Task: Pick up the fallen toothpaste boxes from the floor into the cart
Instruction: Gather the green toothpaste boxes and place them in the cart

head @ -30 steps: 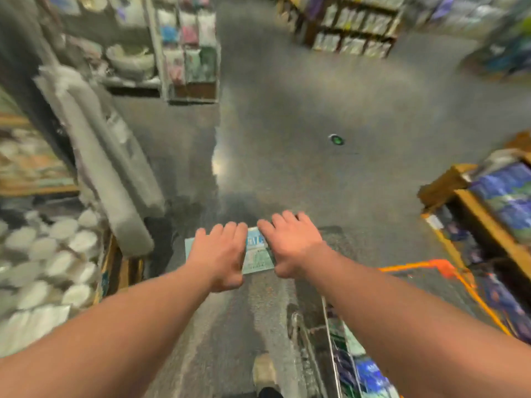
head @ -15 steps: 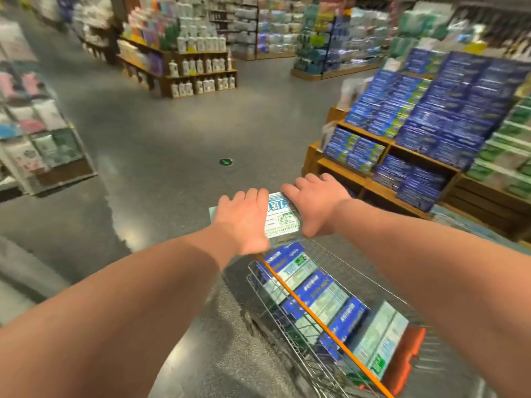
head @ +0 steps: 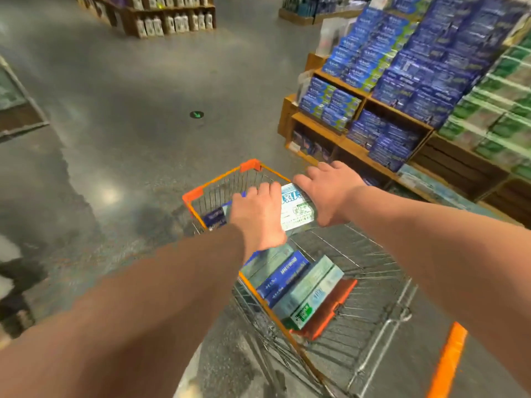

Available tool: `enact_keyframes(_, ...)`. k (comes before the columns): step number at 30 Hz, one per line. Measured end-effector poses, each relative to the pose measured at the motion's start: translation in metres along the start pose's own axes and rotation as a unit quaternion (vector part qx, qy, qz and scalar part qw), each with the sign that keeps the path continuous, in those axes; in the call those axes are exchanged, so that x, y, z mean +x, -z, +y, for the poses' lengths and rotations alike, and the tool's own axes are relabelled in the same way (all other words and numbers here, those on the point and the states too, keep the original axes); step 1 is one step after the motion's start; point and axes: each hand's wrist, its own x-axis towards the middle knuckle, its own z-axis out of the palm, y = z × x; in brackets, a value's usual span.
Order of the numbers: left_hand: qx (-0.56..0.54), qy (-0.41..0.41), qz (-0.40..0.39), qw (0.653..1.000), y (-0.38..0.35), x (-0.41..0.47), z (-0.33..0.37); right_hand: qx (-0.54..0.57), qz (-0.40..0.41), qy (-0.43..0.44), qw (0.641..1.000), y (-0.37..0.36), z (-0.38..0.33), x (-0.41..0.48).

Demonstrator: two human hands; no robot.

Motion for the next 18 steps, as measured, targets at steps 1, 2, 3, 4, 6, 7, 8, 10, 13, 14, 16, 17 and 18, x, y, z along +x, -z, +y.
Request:
enact_keyframes(1,-0.009,0.013,-0.002,1.0,-0.011,0.002,0.009,-0.008,-0.004,0.008,1.0,-0.011,0.005,0.003)
enact_keyframes(2,-0.018,0.023,-0.008,1.0,-0.023,0.005,0.016,-0.011,-0.008,0.013,1.0,-0.025,0.007,0.007)
enact_keyframes(3,-0.024,0.032,-0.015,0.999,-0.036,0.009,0.022,-0.013,-0.013,0.015,1.0,-0.041,0.008,0.013)
enact_keyframes(4,-0.028,0.042,-0.023,0.998,-0.05,0.015,0.026,-0.017,-0.018,0.018,1.0,-0.057,0.009,0.021)
enact_keyframes(6,-0.034,0.058,-0.058,0.996,-0.083,0.028,0.033,-0.024,-0.039,0.027,0.999,-0.091,0.009,0.04)
enact_keyframes(7,-0.035,0.069,-0.077,0.994,-0.103,0.035,0.036,-0.028,-0.048,0.035,0.998,-0.11,0.008,0.052)
enact_keyframes(8,-0.036,0.082,-0.095,0.991,-0.125,0.039,0.039,-0.028,-0.057,0.043,0.997,-0.129,0.004,0.063)
enact_keyframes(10,-0.039,0.111,-0.124,0.985,-0.169,0.047,0.043,-0.034,-0.073,0.057,0.995,-0.171,-0.005,0.087)
enact_keyframes(13,-0.066,0.129,-0.152,0.978,-0.226,0.054,0.047,-0.043,-0.102,0.075,0.991,-0.232,-0.019,0.113)
enact_keyframes(14,-0.08,0.133,-0.162,0.975,-0.241,0.055,0.049,-0.039,-0.111,0.079,0.99,-0.249,-0.024,0.117)
enact_keyframes(16,-0.084,0.154,-0.184,0.967,-0.265,0.053,0.055,-0.029,-0.119,0.089,0.989,-0.279,-0.032,0.12)
enact_keyframes(17,-0.069,0.166,-0.194,0.964,-0.274,0.05,0.06,-0.024,-0.121,0.093,0.988,-0.29,-0.035,0.121)
enact_keyframes(18,-0.051,0.171,-0.203,0.963,-0.282,0.046,0.065,-0.019,-0.126,0.095,0.987,-0.299,-0.038,0.119)
